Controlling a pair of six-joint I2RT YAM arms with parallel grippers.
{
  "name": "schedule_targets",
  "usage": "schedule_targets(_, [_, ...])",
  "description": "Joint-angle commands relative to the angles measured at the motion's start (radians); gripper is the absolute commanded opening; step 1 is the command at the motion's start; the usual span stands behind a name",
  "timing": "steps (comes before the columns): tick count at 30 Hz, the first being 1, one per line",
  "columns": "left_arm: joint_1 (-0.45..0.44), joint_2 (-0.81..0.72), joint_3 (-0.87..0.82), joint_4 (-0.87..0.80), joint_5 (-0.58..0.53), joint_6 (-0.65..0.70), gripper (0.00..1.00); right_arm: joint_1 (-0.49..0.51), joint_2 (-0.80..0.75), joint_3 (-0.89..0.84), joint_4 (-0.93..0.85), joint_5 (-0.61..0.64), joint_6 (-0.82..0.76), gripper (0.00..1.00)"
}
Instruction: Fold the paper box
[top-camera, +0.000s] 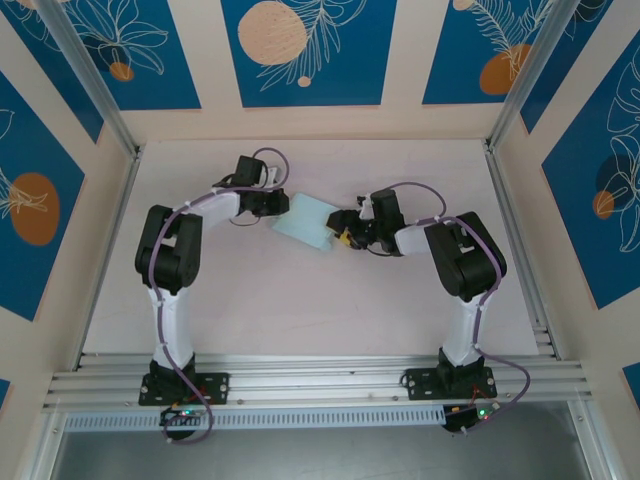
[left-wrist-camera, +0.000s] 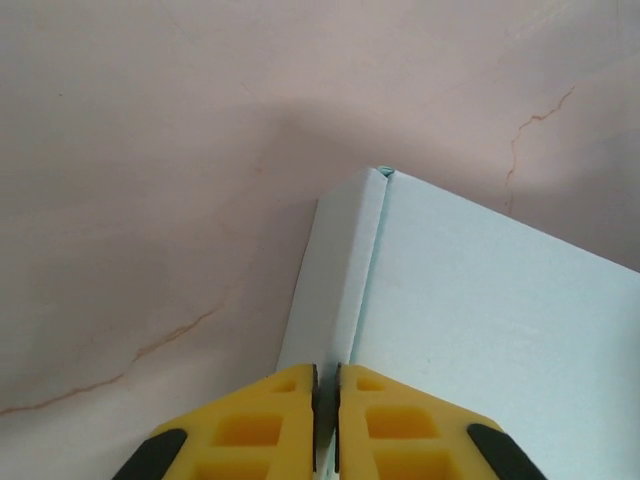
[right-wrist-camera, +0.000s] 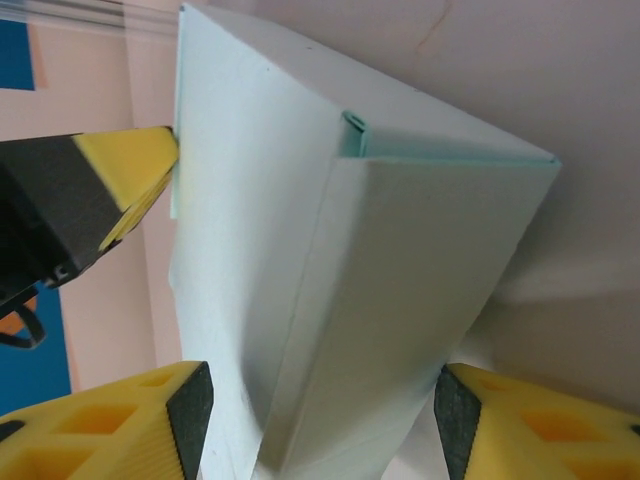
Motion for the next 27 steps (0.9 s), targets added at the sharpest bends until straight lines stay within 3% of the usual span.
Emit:
schedule_targets(1, [0.011, 0.058, -0.006, -0.072, 0.039, -0.021, 0.09, 0.016, 0.003, -0.004, 0.129, -0.065, 0.022, 0.62])
schedule_targets(12, [0.017, 0.048, -0.029, -0.035, 0.083, -0.037, 0.09, 0.018, 0.027, 0.009, 0.12, -0.051, 0.047, 0.5])
schedule_targets(16, [0.022, 0.013, -0.047, -0.026, 0.086, -0.032, 0.15, 0.014, 0.002, -0.001, 0.1, -0.056, 0.067, 0.46])
schedule_targets(20, [0.033, -0.069, -0.1, 0.003, 0.071, -0.017, 0.31, -0.003, -0.044, -0.005, 0.029, -0.081, 0.088, 0.43])
schedule_targets(25, [0.044, -0.241, -0.222, 0.087, -0.014, 0.033, 0.64, -0.036, -0.11, 0.032, -0.184, -0.126, 0.073, 0.39])
schedule_targets(27, [0.045, -0.307, -0.278, 0.142, -0.048, 0.068, 0.7, -0.053, -0.135, 0.043, -0.262, -0.151, 0.065, 0.38])
